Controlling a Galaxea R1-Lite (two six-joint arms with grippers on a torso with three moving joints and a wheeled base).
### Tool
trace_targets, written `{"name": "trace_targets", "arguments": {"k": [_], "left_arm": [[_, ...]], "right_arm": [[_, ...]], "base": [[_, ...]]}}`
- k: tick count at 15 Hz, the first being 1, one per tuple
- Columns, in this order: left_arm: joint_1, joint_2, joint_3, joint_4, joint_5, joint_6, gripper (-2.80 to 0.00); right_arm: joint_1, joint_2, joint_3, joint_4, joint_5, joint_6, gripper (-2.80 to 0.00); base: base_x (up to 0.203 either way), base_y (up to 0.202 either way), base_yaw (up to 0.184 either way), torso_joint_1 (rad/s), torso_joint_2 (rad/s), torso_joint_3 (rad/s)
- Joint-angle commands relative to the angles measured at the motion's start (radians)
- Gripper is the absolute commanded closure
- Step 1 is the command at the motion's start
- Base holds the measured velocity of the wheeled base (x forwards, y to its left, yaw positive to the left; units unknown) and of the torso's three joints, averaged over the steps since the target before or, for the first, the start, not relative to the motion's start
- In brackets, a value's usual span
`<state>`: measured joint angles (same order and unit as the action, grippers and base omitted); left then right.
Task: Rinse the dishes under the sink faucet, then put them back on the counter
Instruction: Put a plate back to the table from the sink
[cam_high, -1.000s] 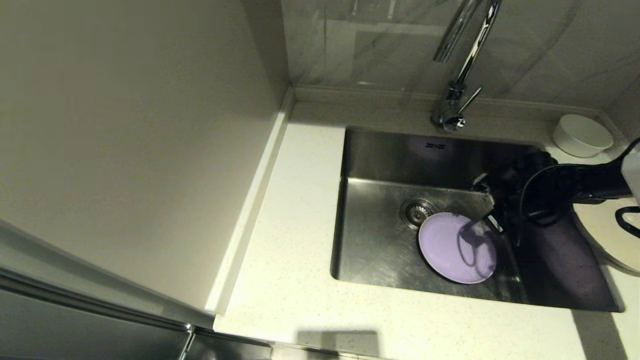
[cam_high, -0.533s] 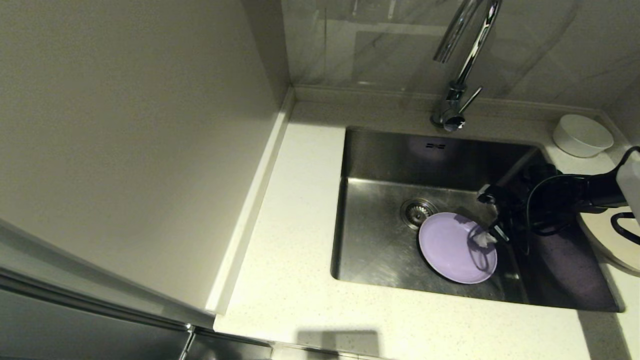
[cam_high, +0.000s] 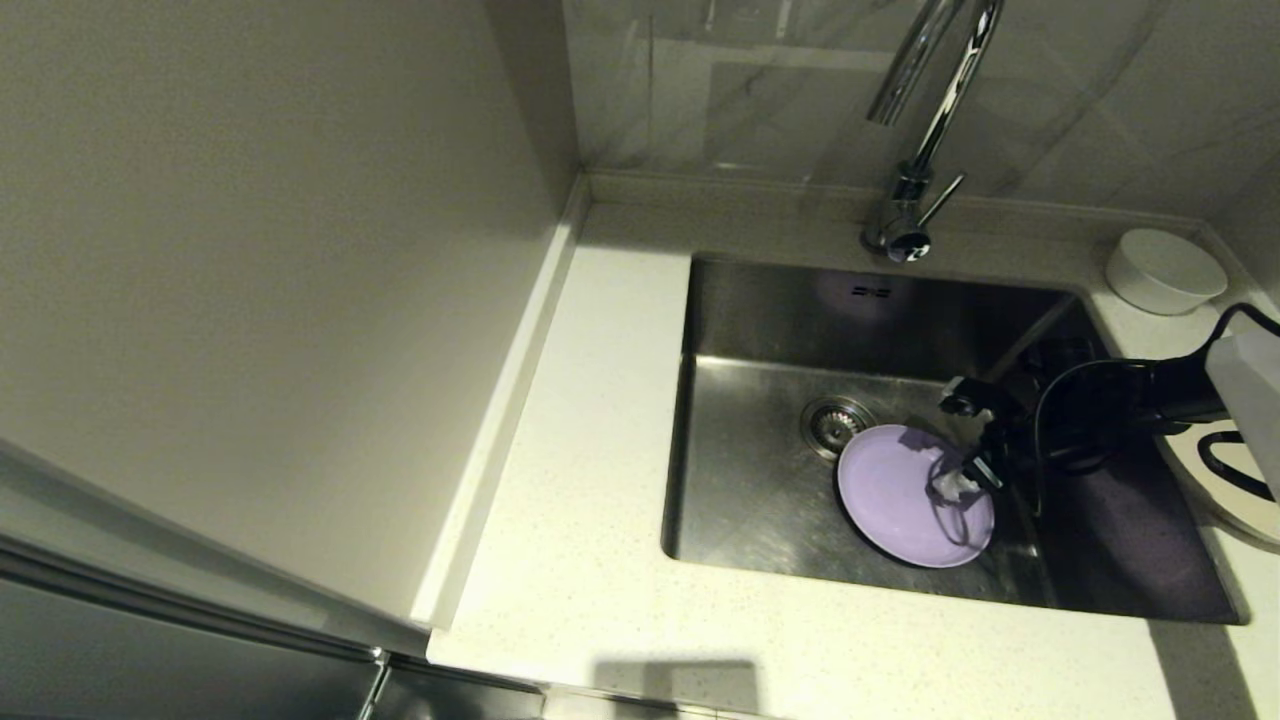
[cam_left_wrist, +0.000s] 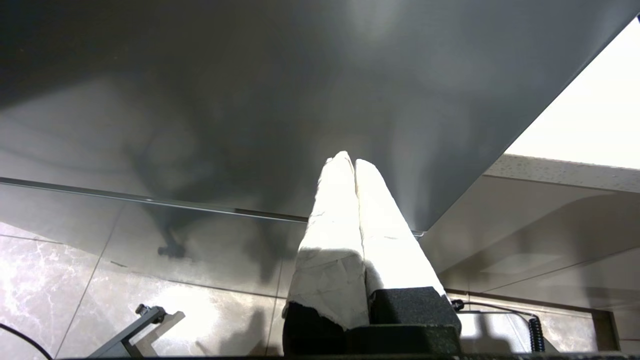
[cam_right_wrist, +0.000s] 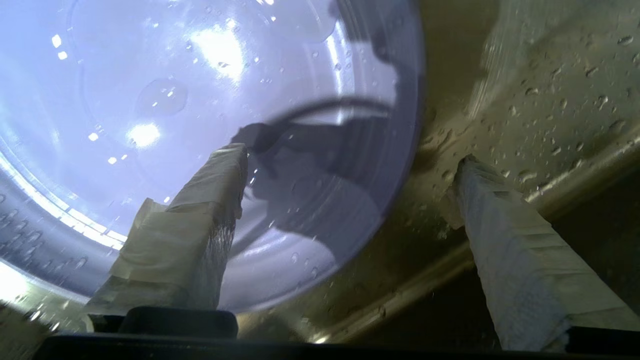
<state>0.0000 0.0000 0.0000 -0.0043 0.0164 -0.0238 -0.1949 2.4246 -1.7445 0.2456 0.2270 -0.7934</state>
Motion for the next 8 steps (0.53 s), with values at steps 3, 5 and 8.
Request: {"name": "trace_targets", "arguments": {"k": [3, 5, 8], "left_arm": [[0.0, -0.002, 0.0, 0.0, 0.0, -0.001, 0.0], [0.0, -0.002, 0.0, 0.0, 0.0, -0.001, 0.0], [0.0, -0.002, 0.0, 0.0, 0.0, -0.001, 0.0]], "right_arm": [[0.005, 0.035, -0.023, -0.018, 0.002, -0.004, -2.8], [0.005, 0.042, -0.034, -0.019, 0.002, -0.004, -2.8], [0.005, 0.042, -0.036, -0.014, 0.003, -0.004, -2.8]], "base": [[0.0, 0.0, 0.0, 0.0, 0.0, 0.0], [0.0, 0.0, 0.0, 0.0, 0.0, 0.0], [0.0, 0.0, 0.0, 0.0, 0.0, 0.0]]}}
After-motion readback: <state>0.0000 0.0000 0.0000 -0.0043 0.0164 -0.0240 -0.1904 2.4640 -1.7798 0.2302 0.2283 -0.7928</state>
